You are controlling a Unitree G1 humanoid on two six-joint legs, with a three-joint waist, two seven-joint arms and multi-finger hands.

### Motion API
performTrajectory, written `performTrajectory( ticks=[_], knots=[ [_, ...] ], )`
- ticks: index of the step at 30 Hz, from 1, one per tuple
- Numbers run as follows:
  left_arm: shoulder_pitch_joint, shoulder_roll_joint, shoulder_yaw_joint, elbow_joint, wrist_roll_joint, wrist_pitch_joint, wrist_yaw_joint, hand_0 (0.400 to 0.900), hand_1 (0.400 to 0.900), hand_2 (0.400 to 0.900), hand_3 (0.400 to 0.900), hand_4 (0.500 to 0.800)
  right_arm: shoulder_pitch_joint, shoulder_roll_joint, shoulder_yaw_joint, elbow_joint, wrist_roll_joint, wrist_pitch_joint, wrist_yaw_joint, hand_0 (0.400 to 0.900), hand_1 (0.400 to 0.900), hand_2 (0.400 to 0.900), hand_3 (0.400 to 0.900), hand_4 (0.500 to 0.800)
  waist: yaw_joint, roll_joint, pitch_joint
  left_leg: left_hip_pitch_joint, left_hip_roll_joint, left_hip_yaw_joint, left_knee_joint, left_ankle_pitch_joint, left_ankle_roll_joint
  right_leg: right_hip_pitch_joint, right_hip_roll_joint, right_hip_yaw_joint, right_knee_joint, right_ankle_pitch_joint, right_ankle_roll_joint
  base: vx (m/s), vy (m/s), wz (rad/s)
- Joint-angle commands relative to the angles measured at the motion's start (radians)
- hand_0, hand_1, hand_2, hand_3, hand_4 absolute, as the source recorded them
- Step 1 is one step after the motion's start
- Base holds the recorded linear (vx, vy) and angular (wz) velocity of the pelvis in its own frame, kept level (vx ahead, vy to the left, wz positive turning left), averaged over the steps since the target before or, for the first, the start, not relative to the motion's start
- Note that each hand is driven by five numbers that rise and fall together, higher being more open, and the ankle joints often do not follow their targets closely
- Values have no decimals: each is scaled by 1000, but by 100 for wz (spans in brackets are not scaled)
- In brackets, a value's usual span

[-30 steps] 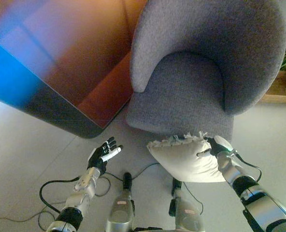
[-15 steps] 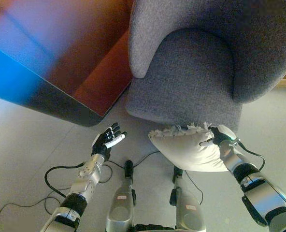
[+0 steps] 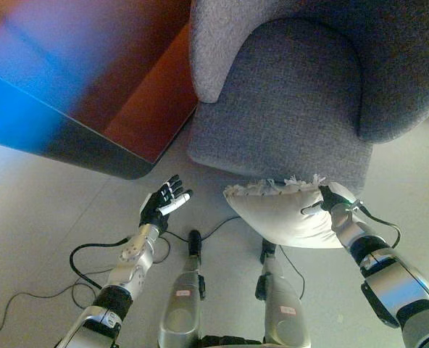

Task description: Pick up the pillow and put it on the sofa.

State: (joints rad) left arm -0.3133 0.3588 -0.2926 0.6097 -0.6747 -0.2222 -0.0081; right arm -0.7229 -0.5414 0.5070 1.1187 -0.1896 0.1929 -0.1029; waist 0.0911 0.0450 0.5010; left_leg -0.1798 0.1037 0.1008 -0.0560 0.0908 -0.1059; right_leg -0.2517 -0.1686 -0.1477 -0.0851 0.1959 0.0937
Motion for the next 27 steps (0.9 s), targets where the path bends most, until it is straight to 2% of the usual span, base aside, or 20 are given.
performTrajectory(
  ticks=[1, 7, 15, 16, 17, 18, 27],
  knots=[
    [-59, 53, -22, -122, -31, -99, 10, 900, 900, 900, 900, 800, -131, -93, 75, 27, 6, 21, 10, 900, 900, 900, 900, 800, 25, -17, 19, -120, -10, -84, 150, -44, -3, -67, -105, -2, 113, -19, 108, 0, 0, 0],
    [-65, 42, -22, -127, -30, -116, 4, 900, 900, 900, 900, 800, -157, -88, 87, 46, -12, 44, 60, 900, 900, 900, 900, 800, 27, -14, 19, -150, -15, -82, 153, -41, -2, -107, -106, -2, 121, -14, 107, 0, 0, 0],
    [-80, 33, -38, -150, -19, -122, 25, 900, 900, 900, 900, 800, -199, -86, 102, 75, -30, 52, 59, 900, 900, 900, 900, 800, 27, -4, 19, -194, -18, -85, 161, -34, -2, -153, -108, -7, 123, -3, 105, 0, 0, 0],
    [-79, 31, -42, -151, -20, -131, 26, 900, 900, 900, 900, 800, -203, -84, 104, 77, -34, 60, 55, 616, 616, 616, 616, 629, 28, -2, 19, -201, -20, -85, 160, -34, -1, -162, -108, -9, 124, -1, 105, 0, 0, 0],
    [-78, 30, -44, -152, -21, -134, 28, 900, 900, 900, 900, 800, -206, -84, 106, 78, -36, 64, 52, 616, 616, 616, 616, 629, 28, -1, 19, -204, -20, -86, 160, -33, -1, -166, -109, -9, 125, 0, 105, 0, 0, 0],
    [-76, 29, -44, -156, -20, -137, 29, 900, 900, 900, 900, 800, -212, -87, 108, 80, -36, 64, 55, 400, 400, 400, 400, 500, 28, 1, 19, -207, -21, -87, 158, -31, -1, -170, -109, -10, 124, 2, 106, 0, 0, 0],
    [-75, 25, -48, -170, -19, -143, 34, 900, 900, 900, 900, 800, -212, -84, 108, 78, -37, 68, 45, 400, 400, 400, 400, 500, 28, 7, 19, -215, -27, -88, 152, -29, 1, -183, -113, -13, 123, 7, 107, -1, 1, 0]
  ],
)
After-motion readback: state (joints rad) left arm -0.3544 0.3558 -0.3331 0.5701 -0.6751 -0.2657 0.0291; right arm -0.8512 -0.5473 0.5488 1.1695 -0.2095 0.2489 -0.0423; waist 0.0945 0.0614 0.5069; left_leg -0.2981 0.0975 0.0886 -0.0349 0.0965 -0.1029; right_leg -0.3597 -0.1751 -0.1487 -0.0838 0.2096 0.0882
